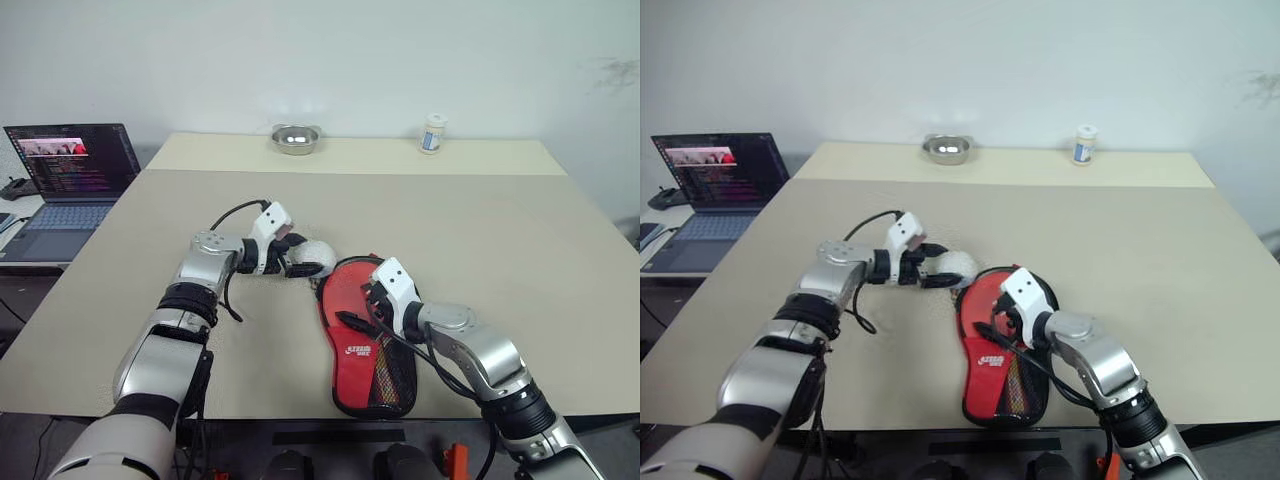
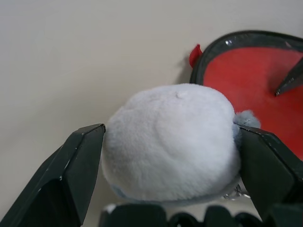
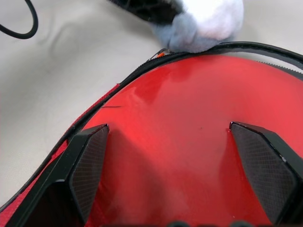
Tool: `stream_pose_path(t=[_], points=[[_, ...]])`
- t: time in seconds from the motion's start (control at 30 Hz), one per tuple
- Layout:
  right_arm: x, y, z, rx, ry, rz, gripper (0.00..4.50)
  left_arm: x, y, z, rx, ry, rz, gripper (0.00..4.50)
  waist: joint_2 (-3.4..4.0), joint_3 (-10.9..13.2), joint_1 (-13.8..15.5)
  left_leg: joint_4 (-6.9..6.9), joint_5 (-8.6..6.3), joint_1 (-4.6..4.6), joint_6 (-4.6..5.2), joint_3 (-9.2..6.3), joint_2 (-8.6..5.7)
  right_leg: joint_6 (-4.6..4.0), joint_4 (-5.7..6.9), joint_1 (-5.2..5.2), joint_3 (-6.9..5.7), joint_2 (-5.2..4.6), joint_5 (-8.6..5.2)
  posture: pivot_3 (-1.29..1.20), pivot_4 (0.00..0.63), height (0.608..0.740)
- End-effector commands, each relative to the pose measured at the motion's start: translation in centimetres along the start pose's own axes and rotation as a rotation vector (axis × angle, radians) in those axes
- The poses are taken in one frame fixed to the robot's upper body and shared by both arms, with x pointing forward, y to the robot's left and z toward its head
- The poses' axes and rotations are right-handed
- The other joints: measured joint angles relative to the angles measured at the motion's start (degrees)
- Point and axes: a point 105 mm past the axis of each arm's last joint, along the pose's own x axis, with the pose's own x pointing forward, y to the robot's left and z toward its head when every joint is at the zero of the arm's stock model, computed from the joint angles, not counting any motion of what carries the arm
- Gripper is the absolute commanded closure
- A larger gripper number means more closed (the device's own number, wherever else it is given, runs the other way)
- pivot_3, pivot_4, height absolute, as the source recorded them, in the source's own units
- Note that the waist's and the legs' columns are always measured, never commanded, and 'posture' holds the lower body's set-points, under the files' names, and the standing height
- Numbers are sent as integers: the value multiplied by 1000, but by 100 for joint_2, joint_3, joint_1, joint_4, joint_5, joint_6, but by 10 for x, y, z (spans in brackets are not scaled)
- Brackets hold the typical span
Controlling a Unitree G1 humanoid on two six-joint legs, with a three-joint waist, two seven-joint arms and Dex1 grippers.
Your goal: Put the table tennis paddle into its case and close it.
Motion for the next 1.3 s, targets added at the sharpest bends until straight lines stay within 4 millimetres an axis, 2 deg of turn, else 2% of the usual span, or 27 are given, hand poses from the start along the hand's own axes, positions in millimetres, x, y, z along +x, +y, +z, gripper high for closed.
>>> stream_pose_path(t=[0.03,0.33,0.43,0.57,0.63,0.8,0.83,1.07,1.3], points=[[-2,-1,2,-20,-4,-16,0,-1,1,2,33,10,-11,568,0,0,0,1,0,0,0,0,0,0,0,0,0,0,0,0,150,740],[0,0,3,-36,-1,-16,0,-4,0,-5,-14,11,-10,3411,-1,-1,-1,1,0,0,0,-1,0,0,1,0,1,-1,0,0,150,740],[3,3,-5,-19,33,-6,0,-5,1,-2,-24,-5,-1,4035,-1,-1,-4,1,0,0,0,-1,1,0,1,0,1,-1,0,0,150,740],[4,6,-29,-13,125,0,0,-7,8,8,-32,-17,38,4107,-4,-3,-8,1,0,1,0,-1,1,0,3,0,1,-1,0,0,150,740],[3,5,-42,-7,178,-5,0,-8,19,22,-47,-37,110,4107,-10,-7,-6,1,0,2,0,-1,1,0,3,0,1,-1,0,0,150,740],[-1,-1,-57,-13,240,-25,0,-5,46,57,-28,-54,315,4137,-44,-27,5,5,0,2,0,-10,0,5,6,4,0,-1,-3,0,150,740],[-1,-1,-59,-14,245,-26,0,-4,49,61,-15,-46,339,4138,-47,-29,6,5,0,2,0,-12,-1,27,6,6,-1,-2,-16,0,150,740],[-1,2,-62,-3,267,-6,0,20,51,66,160,74,453,4139,-50,-33,2,4,0,5,0,-8,-1,29,8,5,-4,-5,-17,0,150,740],[-3,6,-71,7,313,19,0,60,32,79,347,111,500,4140,-55,-36,13,4,0,6,0,-7,-5,30,8,7,-5,-9,-17,0,150,740]])
